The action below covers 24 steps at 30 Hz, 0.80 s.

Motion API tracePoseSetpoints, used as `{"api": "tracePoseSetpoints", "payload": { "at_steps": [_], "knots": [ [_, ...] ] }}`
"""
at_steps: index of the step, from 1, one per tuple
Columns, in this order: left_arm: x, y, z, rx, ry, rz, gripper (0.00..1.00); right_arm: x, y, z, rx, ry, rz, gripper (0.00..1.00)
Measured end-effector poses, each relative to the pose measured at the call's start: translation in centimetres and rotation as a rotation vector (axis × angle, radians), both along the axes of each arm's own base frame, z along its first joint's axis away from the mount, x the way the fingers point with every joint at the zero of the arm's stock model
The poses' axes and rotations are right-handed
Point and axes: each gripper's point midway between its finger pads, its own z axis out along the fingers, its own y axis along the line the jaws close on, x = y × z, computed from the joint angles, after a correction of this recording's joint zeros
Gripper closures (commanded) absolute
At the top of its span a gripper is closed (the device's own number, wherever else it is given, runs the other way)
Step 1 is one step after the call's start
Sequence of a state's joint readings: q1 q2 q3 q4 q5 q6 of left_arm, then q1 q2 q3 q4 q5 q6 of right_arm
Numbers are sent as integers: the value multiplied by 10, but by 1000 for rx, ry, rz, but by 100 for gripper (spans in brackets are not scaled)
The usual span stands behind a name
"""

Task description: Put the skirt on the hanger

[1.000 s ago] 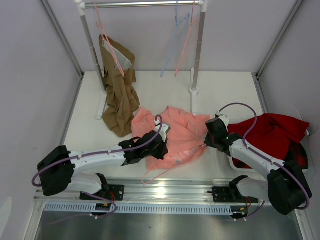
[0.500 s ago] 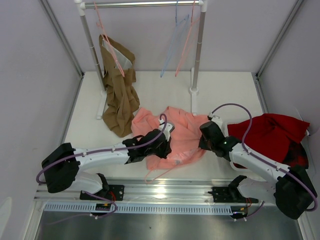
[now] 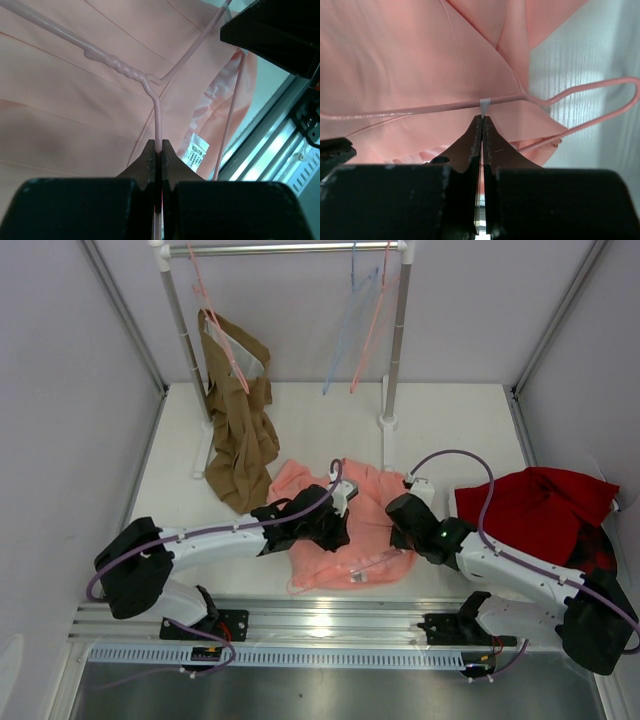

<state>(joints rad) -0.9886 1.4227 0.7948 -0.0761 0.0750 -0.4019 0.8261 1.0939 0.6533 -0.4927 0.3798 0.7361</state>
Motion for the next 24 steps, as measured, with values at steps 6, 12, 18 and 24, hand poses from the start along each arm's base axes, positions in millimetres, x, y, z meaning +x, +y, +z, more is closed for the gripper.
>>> {"api": "tracePoseSetpoints", "payload": {
  "at_steps": [6, 12, 18, 24],
  "knots": [
    [-2, 1, -7, -18, 66, -69, 100, -6, 6, -1, 2, 8, 27, 95],
    [-8, -1, -17, -21, 102, -127, 100, -14, 10, -7, -12, 50, 75, 64],
    [-10, -4, -17, -29, 105, -153, 98, -16, 22, 11, 1, 61, 157, 52],
    [-13, 0, -26, -3, 123, -167, 86, -16, 28, 25, 13, 60, 194, 52]
  ]
}}
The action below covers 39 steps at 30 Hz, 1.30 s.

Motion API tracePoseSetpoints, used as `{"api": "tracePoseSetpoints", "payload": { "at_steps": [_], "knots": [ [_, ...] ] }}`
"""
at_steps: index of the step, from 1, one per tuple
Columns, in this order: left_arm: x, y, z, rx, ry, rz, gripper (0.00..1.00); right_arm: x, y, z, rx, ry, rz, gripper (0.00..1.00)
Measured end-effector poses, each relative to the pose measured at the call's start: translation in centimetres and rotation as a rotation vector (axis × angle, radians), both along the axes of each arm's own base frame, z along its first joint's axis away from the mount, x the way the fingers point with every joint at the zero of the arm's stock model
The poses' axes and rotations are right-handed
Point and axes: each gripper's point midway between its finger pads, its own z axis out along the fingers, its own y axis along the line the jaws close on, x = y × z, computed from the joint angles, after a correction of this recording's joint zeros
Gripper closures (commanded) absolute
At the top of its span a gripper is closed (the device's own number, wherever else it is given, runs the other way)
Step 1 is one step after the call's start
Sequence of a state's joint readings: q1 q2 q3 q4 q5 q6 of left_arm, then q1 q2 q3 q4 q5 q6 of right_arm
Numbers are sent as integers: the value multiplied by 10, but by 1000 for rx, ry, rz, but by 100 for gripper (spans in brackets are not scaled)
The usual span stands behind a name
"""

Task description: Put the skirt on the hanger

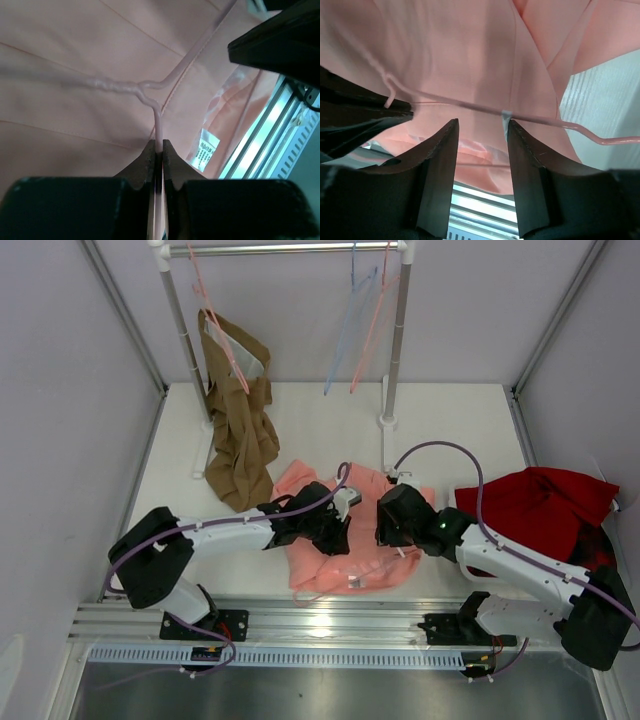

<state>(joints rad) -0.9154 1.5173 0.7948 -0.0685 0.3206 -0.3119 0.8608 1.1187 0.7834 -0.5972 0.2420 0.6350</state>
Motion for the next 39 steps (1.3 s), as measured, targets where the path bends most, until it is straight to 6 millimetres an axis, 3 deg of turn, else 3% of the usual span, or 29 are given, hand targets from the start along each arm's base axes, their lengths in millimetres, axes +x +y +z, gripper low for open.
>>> {"api": "tracePoseSetpoints", "payload": {
  "at_steps": [3, 9, 16, 23, 31, 36, 39],
  "knots": [
    [-2, 1, -3, 9, 12, -5, 78, 2, 6, 6, 19, -5, 7, 47],
    [-1, 1, -3, 7, 11, -1, 73, 1, 7, 3, 7, 13, 11, 44],
    [3, 4, -2, 12, 11, 14, 52, -2, -1, -1, -25, 28, -1, 34],
    [13, 11, 16, 2, -12, 52, 43, -7, -10, -5, -61, 51, -9, 32],
    [20, 35, 52, -15, -69, 150, 40, -10, -3, 10, -11, 34, 40, 35],
    [27, 65, 69, 1, -84, 343, 42, -4, 22, 19, 30, 30, 119, 38],
    [23, 89, 64, 12, -66, 464, 42, 7, 41, 14, 12, 48, 170, 39]
  ]
}}
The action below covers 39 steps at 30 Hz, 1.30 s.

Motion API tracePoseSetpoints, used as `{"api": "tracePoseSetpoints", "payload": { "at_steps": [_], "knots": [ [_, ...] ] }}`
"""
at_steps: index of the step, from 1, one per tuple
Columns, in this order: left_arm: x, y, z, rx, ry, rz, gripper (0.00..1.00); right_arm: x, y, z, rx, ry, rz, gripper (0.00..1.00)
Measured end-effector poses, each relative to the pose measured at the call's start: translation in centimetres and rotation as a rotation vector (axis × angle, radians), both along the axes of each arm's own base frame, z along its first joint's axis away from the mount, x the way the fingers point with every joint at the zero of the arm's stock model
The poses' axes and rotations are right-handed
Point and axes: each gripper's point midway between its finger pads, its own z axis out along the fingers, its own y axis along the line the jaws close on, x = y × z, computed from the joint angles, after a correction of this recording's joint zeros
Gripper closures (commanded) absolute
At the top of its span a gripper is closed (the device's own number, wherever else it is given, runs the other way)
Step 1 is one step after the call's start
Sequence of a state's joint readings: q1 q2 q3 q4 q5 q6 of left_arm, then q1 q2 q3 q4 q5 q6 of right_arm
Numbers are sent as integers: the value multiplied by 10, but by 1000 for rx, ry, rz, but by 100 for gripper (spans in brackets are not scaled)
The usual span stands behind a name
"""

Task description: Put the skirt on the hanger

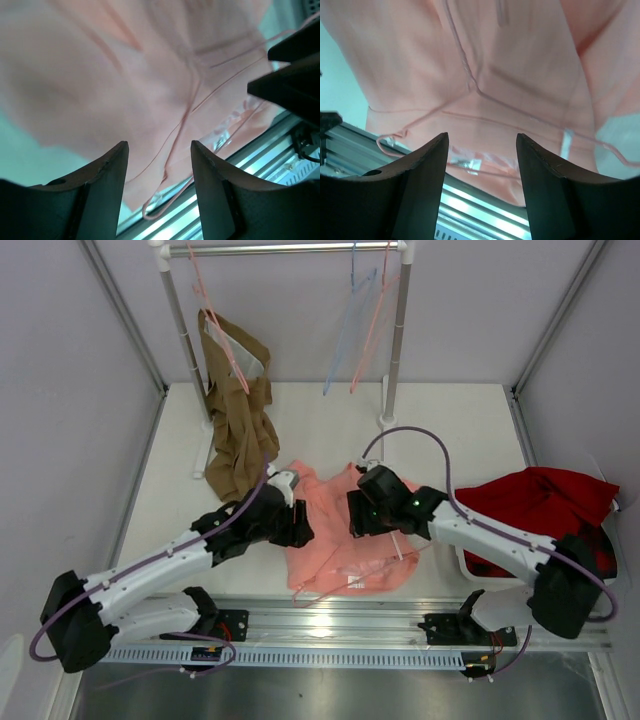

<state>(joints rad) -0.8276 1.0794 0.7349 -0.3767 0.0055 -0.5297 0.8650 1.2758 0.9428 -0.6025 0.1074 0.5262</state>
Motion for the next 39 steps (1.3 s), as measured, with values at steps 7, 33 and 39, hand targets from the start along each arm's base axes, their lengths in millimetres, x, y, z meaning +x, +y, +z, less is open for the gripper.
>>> {"api": "tracePoseSetpoints", "payload": {
  "at_steps": [7, 33, 39],
  "knots": [
    [-28, 49, -35, 32, 89, 182, 42, 26, 35, -22, -52, 10, 90, 42],
    [-49, 47, -89, 38, 251, 202, 40, 27, 46, -60, -147, 52, 180, 100],
    [-52, 43, -81, 3, 239, 173, 39, 30, 44, -57, -137, 53, 169, 100]
  ]
}}
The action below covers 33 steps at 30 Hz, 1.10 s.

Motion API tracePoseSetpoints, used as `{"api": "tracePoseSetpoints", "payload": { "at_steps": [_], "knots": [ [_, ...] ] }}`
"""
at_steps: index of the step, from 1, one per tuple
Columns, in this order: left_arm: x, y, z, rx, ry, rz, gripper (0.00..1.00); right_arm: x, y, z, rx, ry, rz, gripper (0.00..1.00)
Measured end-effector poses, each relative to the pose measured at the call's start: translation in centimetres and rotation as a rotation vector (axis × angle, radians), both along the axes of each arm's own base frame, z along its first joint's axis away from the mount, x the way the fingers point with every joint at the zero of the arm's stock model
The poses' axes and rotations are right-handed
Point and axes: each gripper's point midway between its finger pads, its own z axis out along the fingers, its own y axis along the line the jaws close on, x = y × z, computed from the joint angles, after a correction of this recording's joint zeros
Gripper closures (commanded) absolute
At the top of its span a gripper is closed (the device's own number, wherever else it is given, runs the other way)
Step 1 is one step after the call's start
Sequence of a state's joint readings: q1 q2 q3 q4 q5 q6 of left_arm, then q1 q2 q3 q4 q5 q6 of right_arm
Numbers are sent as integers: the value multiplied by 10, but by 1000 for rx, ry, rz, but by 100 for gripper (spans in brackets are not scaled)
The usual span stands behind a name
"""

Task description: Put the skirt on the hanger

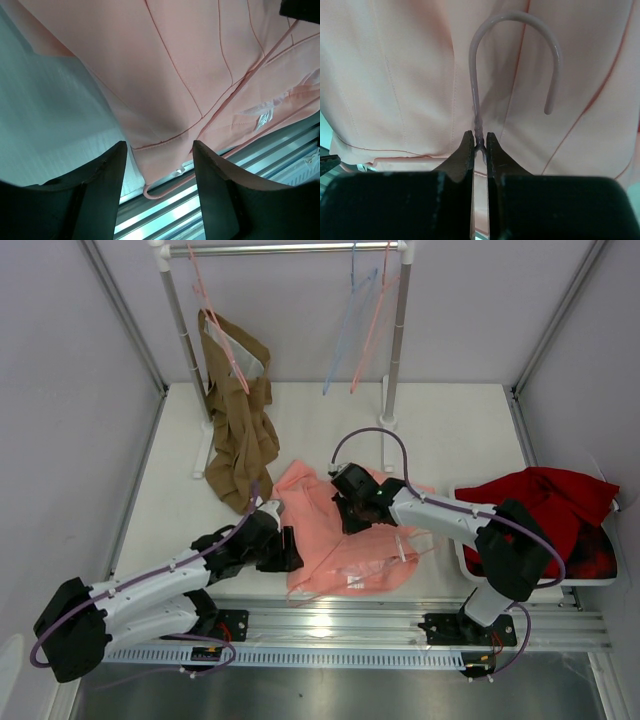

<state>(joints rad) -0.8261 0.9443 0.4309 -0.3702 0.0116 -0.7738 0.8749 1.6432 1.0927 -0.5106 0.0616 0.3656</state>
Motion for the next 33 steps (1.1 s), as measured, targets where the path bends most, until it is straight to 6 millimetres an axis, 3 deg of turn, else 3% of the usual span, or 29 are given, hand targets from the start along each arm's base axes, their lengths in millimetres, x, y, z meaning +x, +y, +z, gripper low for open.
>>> {"api": "tracePoseSetpoints", "payload": {
  "at_steps": [10, 17, 20, 21, 22, 23, 24, 25, 33],
  "knots": [
    [5, 7, -10, 56, -1, 25, 29, 10, -8, 23, 51, -38, -36, 100],
    [12, -1, -23, 43, 15, 27, 33, 7, -12, 22, 59, -29, -41, 100],
    [18, -11, -22, 3, 12, 26, 47, 6, -13, 20, 59, -24, -43, 100],
    [19, -13, -23, -7, 13, 27, 56, 6, -13, 20, 61, -24, -44, 100],
    [19, -13, -25, -12, 18, 29, 70, 6, -14, 19, 61, -23, -45, 100],
    [20, -11, -27, -10, 24, 34, 77, 6, -15, 19, 61, -21, -47, 100],
    [20, -10, -28, -9, 28, 38, 92, 5, -15, 18, 61, -19, -49, 100],
    [21, -8, -29, -8, 32, 47, 99, 5, -16, 18, 62, -17, -54, 100],
    [36, 13, -29, 8, 33, 105, 100, 13, -22, 28, 102, -37, -104, 100]
  ]
}}
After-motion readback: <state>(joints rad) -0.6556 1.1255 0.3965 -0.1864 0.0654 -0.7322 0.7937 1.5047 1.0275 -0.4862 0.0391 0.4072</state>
